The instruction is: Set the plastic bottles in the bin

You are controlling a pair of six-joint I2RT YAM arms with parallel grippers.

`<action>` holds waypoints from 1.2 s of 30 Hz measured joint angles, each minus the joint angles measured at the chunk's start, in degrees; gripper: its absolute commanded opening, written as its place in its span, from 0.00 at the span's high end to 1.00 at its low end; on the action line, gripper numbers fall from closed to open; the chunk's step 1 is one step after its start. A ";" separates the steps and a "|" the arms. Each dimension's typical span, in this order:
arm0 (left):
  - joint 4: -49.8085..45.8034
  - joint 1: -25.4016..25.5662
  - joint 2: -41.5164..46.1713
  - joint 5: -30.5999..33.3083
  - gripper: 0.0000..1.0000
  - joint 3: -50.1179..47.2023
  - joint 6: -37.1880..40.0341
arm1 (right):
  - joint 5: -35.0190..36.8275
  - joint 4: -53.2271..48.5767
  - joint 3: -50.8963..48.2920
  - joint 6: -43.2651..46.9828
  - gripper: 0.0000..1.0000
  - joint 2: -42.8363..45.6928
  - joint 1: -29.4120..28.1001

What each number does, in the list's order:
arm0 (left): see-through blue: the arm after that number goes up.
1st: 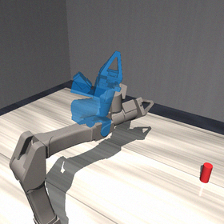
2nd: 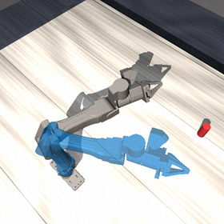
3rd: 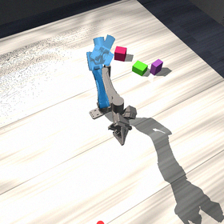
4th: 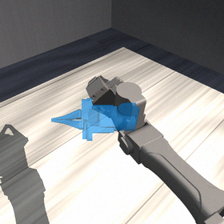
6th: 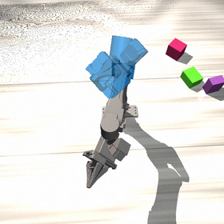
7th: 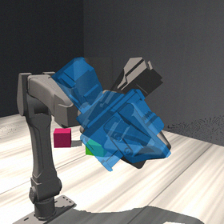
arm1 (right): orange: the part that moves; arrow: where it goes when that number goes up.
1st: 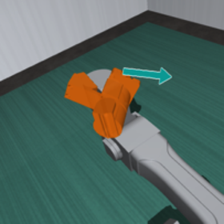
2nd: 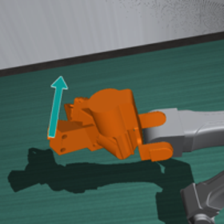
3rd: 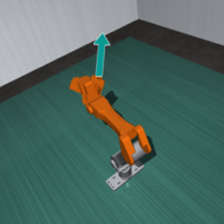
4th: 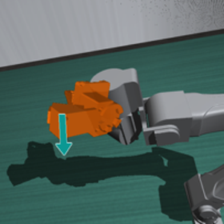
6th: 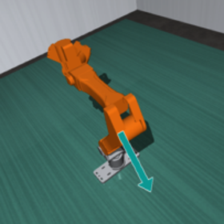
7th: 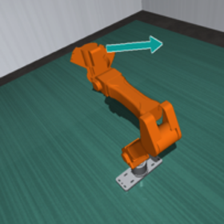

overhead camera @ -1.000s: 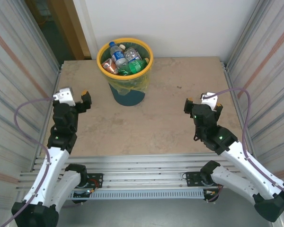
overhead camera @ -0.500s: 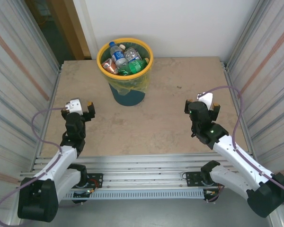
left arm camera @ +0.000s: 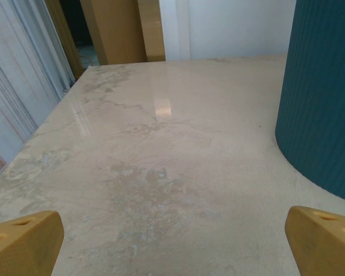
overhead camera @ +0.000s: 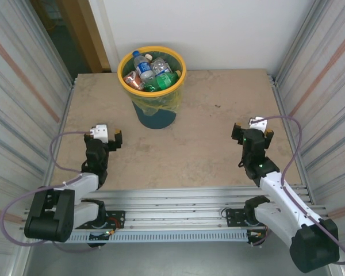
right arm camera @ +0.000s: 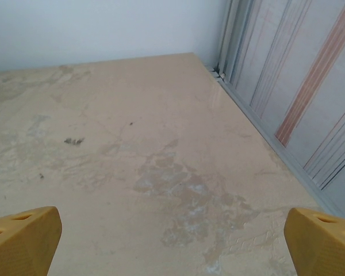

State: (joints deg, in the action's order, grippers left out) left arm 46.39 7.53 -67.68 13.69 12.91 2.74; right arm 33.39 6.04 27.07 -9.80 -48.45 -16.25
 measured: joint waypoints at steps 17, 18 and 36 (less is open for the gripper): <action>12.17 -2.25 -18.32 -10.82 0.01 0.48 3.74 | -10.23 18.60 -9.84 0.31 0.02 -5.68 10.71; 11.65 -2.49 -18.80 -11.43 0.01 0.94 3.82 | -10.95 19.78 -10.34 0.31 0.02 -6.08 11.50; -1.11 -8.85 -18.91 -22.67 0.01 10.12 1.73 | -21.53 43.89 -11.76 1.44 0.02 -33.44 16.98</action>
State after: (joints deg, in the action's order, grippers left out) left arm 45.28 -1.32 -86.59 -8.97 23.03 4.47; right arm 11.86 49.93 15.31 -8.36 -81.89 0.73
